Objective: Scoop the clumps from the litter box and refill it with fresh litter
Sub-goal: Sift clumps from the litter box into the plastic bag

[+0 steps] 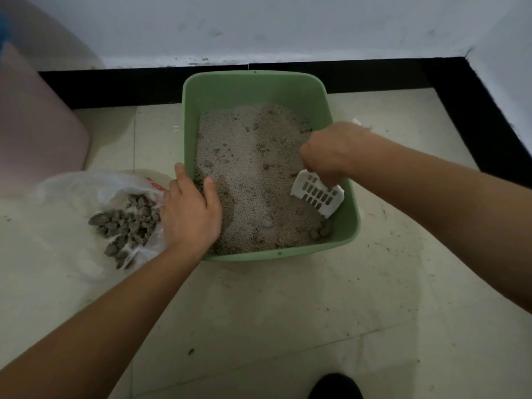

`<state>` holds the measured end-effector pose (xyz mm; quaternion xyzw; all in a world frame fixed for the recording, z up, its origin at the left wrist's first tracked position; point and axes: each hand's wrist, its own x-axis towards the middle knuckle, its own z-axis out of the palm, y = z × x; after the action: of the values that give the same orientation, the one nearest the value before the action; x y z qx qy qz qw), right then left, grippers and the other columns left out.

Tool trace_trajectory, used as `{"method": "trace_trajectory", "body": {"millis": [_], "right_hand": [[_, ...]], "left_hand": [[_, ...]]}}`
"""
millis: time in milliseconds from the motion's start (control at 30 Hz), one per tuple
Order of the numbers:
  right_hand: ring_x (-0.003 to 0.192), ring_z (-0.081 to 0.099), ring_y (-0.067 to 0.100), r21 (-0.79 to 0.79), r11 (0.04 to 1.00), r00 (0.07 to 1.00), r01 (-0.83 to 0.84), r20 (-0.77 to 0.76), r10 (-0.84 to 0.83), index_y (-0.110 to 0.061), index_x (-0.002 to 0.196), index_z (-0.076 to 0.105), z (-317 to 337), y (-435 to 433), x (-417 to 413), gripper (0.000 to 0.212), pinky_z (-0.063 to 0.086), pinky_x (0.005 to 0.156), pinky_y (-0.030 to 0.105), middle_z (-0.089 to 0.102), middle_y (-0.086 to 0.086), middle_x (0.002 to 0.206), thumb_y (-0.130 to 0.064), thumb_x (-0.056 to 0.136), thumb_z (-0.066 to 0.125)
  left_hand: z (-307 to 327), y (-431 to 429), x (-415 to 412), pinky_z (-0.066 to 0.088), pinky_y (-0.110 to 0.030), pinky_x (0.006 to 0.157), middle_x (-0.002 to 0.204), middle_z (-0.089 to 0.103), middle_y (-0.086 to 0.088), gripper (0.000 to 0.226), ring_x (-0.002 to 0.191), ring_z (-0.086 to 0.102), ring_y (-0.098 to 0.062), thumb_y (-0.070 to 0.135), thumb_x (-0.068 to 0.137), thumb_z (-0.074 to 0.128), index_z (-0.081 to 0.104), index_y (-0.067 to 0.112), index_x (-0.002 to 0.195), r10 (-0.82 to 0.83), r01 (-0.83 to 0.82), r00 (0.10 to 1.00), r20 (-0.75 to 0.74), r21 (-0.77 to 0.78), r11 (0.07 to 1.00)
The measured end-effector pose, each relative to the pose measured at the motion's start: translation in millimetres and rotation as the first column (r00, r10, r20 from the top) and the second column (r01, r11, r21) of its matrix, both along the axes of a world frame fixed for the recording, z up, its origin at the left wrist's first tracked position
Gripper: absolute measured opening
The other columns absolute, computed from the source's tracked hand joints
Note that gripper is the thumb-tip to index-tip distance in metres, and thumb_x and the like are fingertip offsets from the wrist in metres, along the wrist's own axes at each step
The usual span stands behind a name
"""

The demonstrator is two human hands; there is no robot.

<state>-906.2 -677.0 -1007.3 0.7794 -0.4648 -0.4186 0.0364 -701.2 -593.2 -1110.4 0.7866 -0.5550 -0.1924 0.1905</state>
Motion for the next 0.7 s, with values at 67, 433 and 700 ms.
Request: {"method": "trace_trajectory", "body": {"millis": [67, 433, 700], "right_hand": [[0.070, 0.063, 0.016, -0.022, 0.999, 0.999, -0.037, -0.032, 0.036, -0.018, 0.088, 0.060, -3, -1, -3, 0.038, 0.059, 0.069, 0.035, 0.060, -0.003, 0.075, -0.039, 0.069, 0.085], [0.066, 0.061, 0.006, 0.092, 0.995, 0.967, 0.033, 0.250, -0.055, -0.025, 0.107, 0.072, -15, 10, -44, 0.035, 0.057, 0.063, 0.026, 0.068, -0.011, 0.077, -0.048, 0.081, 0.072], [0.053, 0.055, -0.001, 0.148, 0.975, 0.833, 0.166, 0.508, -0.219, -0.026, 0.112, 0.073, -41, 29, -60, 0.031, 0.050, 0.052, 0.022, 0.067, -0.013, 0.070, -0.042, 0.085, 0.067]], "left_hand": [[0, 0, 0, 0.031, -0.052, 0.108, 0.145, 0.041, -0.024, 0.068, 0.134, 0.038, -0.039, 0.047, 0.103, 0.030, 0.015, 0.004, 0.154, 0.004, -0.004, 1.000, -0.008, -0.003, 1.000], [-2, -1, 1, 0.032, -0.050, 0.107, 0.146, 0.041, -0.023, 0.066, 0.135, 0.038, -0.038, 0.046, 0.103, 0.029, 0.017, 0.004, 0.154, 0.015, -0.016, 0.999, -0.035, -0.026, 1.000], [-6, -2, 2, 0.031, -0.048, 0.110, 0.148, 0.041, -0.020, 0.064, 0.137, 0.037, -0.035, 0.047, 0.104, 0.026, 0.019, 0.006, 0.153, 0.024, -0.028, 0.997, -0.073, -0.060, 0.998]]}}
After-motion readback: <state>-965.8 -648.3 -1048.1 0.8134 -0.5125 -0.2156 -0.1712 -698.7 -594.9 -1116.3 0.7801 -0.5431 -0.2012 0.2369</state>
